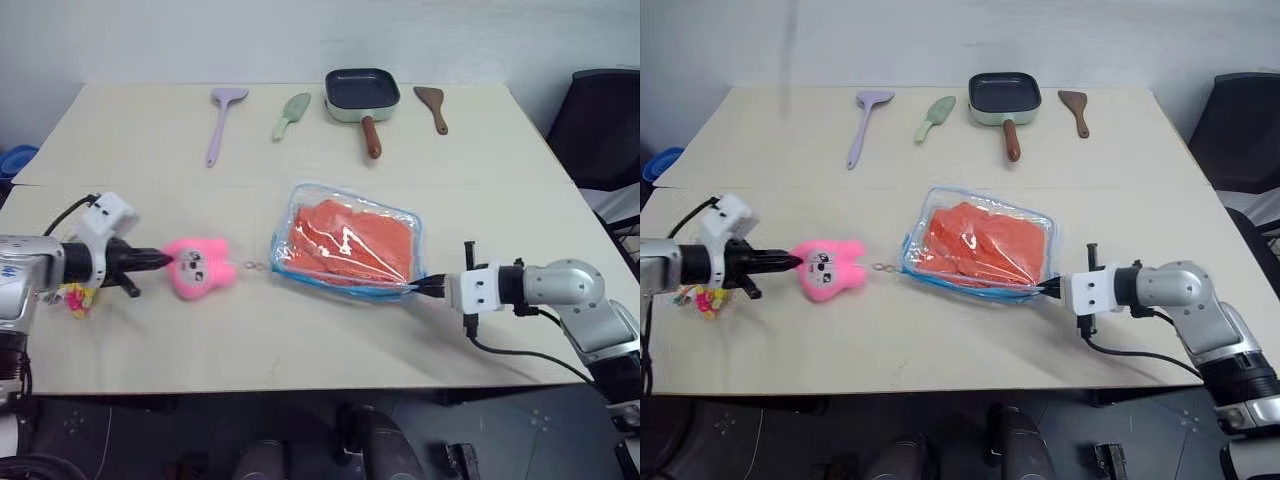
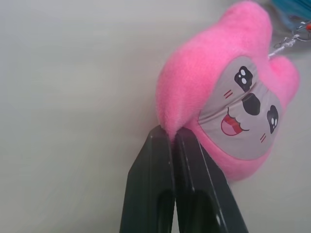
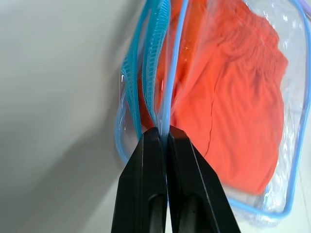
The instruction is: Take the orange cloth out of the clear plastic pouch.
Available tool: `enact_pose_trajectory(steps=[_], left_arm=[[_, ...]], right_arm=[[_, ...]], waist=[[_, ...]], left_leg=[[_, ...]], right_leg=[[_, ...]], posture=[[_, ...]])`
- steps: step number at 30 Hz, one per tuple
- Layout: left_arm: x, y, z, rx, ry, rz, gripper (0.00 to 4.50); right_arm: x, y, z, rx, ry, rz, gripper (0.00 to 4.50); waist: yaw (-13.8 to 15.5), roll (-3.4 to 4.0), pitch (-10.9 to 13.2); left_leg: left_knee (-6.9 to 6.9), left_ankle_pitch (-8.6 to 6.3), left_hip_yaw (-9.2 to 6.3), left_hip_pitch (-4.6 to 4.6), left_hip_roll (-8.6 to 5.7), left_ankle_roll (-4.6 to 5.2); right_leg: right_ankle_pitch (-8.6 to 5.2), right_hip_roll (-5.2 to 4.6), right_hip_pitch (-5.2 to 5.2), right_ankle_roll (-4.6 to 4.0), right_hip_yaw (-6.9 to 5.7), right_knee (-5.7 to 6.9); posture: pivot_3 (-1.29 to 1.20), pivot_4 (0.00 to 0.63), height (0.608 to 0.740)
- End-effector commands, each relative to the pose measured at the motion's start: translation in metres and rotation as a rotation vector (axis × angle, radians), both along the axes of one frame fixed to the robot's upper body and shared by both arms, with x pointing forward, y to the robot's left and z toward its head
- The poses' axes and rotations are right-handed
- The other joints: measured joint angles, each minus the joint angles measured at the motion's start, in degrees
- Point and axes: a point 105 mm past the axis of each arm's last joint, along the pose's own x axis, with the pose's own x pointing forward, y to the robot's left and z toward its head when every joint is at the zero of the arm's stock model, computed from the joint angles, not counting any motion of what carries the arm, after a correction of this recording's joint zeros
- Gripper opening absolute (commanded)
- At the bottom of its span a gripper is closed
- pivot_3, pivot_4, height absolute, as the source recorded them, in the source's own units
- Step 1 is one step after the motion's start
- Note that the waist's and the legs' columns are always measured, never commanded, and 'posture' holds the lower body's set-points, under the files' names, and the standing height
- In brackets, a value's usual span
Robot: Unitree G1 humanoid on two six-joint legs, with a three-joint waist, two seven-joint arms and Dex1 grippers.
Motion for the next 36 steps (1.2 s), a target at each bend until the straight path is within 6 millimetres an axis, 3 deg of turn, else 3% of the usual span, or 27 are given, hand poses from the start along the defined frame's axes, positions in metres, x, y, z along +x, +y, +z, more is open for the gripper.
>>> enact_pose_trajectory(steps=[1, 5, 8, 11, 15, 19, 21, 22, 25, 28, 31, 34, 36], left_arm=[[0.007, 0.012, 0.014, 0.006, -0.061, 0.062, 0.00], [0.010, 0.008, 0.014, -0.008, -0.067, 0.049, 0.00], [0.011, -0.009, 0.011, -0.046, -0.058, 0.002, 0.00], [0.012, -0.026, 0.008, -0.093, -0.047, -0.027, 0.70], [0.004, -0.044, -0.001, -0.138, -0.017, -0.068, 1.93], [-0.001, -0.036, 0.000, -0.143, -0.030, -0.033, 3.17], [-0.010, -0.032, 0.017, -0.138, -0.087, -0.089, 3.80], [-0.017, -0.033, 0.025, -0.132, -0.102, -0.137, 3.83], [-0.033, -0.035, 0.044, -0.110, -0.138, -0.239, 3.83], [-0.036, -0.036, 0.066, -0.024, -0.220, -0.323, 3.83], [-0.036, -0.064, 0.078, 0.067, -0.310, -0.485, 3.83], [-0.033, -0.101, 0.063, 0.232, -0.382, -0.665, 3.83], [-0.037, -0.125, 0.027, 0.361, -0.378, -0.848, 3.83]], right_arm=[[0.001, -0.013, 0.012, -0.012, -0.037, -0.022, 0.02], [0.001, -0.012, 0.013, -0.005, -0.038, -0.020, 0.02], [0.000, -0.011, 0.014, 0.018, -0.008, -0.031, 0.02], [-0.003, -0.009, 0.013, 0.044, 0.020, -0.044, 0.70], [-0.012, -0.006, 0.012, 0.090, 0.057, -0.071, 2.04], [-0.018, -0.006, 0.020, 0.160, 0.065, -0.123, 3.43], [-0.021, -0.004, 0.030, 0.265, 0.094, -0.181, 4.13], [-0.024, -0.002, 0.034, 0.309, 0.114, -0.199, 4.47], [-0.032, 0.005, 0.042, 0.397, 0.148, -0.237, 4.47], [-0.041, 0.016, 0.046, 0.489, 0.187, -0.259, 4.47], [-0.051, 0.028, 0.048, 0.544, 0.242, -0.256, 4.47], [-0.061, 0.040, 0.048, 0.572, 0.304, -0.235, 4.47], [-0.066, 0.046, 0.049, 0.588, 0.323, -0.223, 4.47]], waist=[[0.12, 0.00, 0.00], [-0.08, 0.00, 0.00], [-0.26, 0.00, 0.00], [-0.25, 0.00, 0.00], [-0.25, 0.00, 0.00], [-0.41, 0.00, 0.00], [-0.45, 0.00, 0.00], [-0.47, 0.00, 0.00], [-0.40, 0.00, 0.00], [-0.19, 0.00, 0.00], [0.47, 0.00, 0.00], [1.02, 0.01, -0.01], [1.03, 0.01, -0.01]], left_leg=[[0.01, 0.00, 0.00, 0.00, -0.01, 0.00], [0.01, 0.00, 0.01, -0.01, -0.01, 0.00], [0.00, 0.00, 0.02, -0.02, -0.01, 0.00], [0.01, 0.00, 0.01, -0.03, -0.01, 0.00], [0.01, 0.00, -0.02, -0.03, 0.00, -0.01], [0.00, -0.02, -0.01, -0.04, 0.02, -0.03], [0.00, -0.02, 0.03, -0.05, 0.01, -0.04], [0.00, -0.02, 0.02, -0.04, 0.02, -0.04], [0.01, -0.04, 0.02, -0.08, 0.05, -0.08], [0.02, -0.04, 0.09, -0.13, 0.00, -0.09], [0.02, -0.04, 0.10, -0.15, -0.08, -0.09], [0.01, -0.04, 0.20, -0.15, -0.16, -0.07], [0.01, -0.04, 0.21, -0.16, -0.16, -0.07]], right_leg=[[0.00, -0.01, 0.00, 0.00, -0.03, 0.00], [0.00, -0.01, -0.03, 0.00, -0.06, 0.01], [0.00, -0.01, -0.05, 0.00, -0.06, 0.02], [0.00, -0.03, -0.05, 0.00, -0.05, 0.05], [0.01, -0.04, -0.05, 0.00, -0.04, 0.06], [0.00, -0.05, -0.05, 0.00, -0.02, 0.10], [0.00, -0.05, -0.05, -0.01, 0.03, 0.08], [-0.01, -0.05, -0.07, -0.02, 0.02, 0.10], [-0.03, -0.05, -0.31, -0.06, 0.01, 0.18], [-0.06, -0.06, -0.45, -0.10, 0.06, 0.11], [-0.07, -0.07, -0.48, -0.12, 0.09, 0.10], [-0.05, -0.07, -0.47, -0.08, 0.19, 0.11], [-0.04, -0.03, -0.46, -0.08, 0.21, 0.12]], posture=[[0.00, 0.150, 0.740], [0.00, 0.150, 0.740], [0.00, 0.150, 0.740], [0.00, 0.150, 0.740], [0.00, 0.150, 0.740], [0.00, 0.150, 0.740], [0.00, 0.150, 0.740], [0.00, 0.150, 0.740], [0.00, 0.150, 0.740], [0.00, 0.150, 0.740], [0.00, 0.150, 0.740], [0.00, 0.150, 0.740], [0.00, 0.150, 0.740]])
